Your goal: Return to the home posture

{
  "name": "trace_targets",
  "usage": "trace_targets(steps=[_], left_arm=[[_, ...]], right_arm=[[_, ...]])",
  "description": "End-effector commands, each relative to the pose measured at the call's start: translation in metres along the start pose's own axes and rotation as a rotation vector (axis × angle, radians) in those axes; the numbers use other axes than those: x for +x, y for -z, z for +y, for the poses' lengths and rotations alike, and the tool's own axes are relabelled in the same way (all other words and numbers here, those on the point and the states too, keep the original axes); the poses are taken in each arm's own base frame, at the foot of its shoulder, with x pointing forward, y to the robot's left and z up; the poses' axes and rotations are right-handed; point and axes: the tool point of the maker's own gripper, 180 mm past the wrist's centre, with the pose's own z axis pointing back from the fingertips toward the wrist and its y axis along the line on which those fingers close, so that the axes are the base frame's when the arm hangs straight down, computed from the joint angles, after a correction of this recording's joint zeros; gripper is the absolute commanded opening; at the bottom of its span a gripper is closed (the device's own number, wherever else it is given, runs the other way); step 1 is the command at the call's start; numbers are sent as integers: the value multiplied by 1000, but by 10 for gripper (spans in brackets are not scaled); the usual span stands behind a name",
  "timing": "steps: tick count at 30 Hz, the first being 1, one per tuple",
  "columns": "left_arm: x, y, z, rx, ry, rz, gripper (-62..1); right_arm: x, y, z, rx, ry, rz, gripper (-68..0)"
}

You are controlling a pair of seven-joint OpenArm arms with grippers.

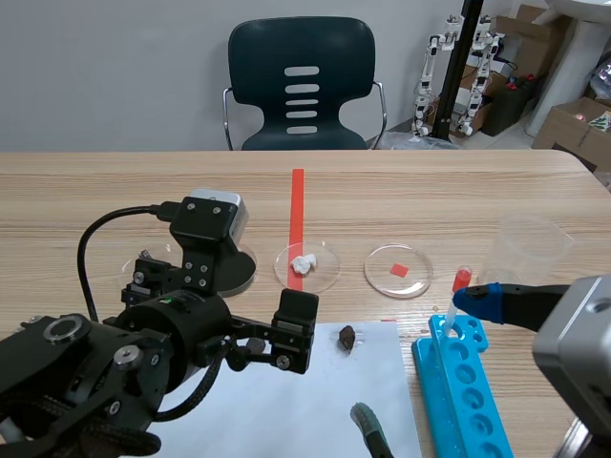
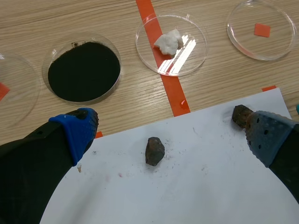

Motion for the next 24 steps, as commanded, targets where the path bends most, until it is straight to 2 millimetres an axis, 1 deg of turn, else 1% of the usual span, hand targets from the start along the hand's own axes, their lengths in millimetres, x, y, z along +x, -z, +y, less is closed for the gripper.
trace_targets(steps=[1,24], left_arm=[[7,1,-1,-2,-6,-23,14],[8,1,0,-1,-4,-25,14]], right_arm=[[11,1,-3,-8,-3,-36,4],[11,1,-3,-8,-3,-36,4]])
